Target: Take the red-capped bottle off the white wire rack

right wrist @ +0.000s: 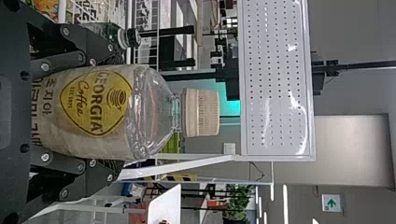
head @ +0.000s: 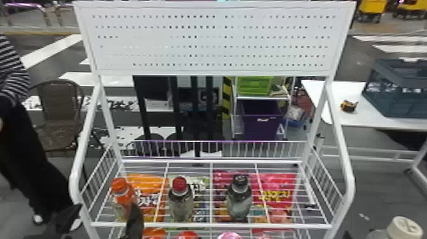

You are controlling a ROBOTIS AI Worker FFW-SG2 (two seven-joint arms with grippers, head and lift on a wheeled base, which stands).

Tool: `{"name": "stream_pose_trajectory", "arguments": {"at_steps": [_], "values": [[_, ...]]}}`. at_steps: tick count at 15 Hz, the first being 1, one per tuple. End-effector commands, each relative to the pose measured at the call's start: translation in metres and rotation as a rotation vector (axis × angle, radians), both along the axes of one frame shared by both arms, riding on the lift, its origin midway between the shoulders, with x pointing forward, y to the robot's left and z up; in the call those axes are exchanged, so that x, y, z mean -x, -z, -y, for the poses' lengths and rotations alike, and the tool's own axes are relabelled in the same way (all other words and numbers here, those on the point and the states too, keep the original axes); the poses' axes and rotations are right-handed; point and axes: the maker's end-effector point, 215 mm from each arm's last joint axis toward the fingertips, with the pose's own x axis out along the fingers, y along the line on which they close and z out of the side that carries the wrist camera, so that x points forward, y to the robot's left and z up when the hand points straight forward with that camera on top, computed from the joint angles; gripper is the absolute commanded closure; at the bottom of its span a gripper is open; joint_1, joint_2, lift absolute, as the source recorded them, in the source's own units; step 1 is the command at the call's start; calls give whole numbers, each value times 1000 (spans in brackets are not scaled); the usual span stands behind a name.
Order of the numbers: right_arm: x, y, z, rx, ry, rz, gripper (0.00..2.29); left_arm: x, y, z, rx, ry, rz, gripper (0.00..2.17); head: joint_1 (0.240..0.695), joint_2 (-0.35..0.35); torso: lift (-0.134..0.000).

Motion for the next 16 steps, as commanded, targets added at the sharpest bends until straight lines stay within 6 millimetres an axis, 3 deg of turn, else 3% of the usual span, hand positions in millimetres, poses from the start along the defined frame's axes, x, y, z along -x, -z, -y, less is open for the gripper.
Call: {"name": "stream_pose_trajectory", "arguments": {"at_steps": [1,9,11,14,16], "values": [[1,-1,0,-1,1,1,1426,0,0,1,0,3,0,87,499,0,0],[1,-2,0,-4,1,6,1426,0,6,1,-1,3,-9,87,499,0,0],[0,-2,-1,-9,1,10,1426,1,23,10,7,14,-29,87,499,0,0],[0,-2,-2,-10,-1,12,1426,4,68,48,49,62,-20,87,499,0,0],[0,-1,-2,-13,0,12,1426,2,85,70,81,89,26,87,499,0,0]]}}
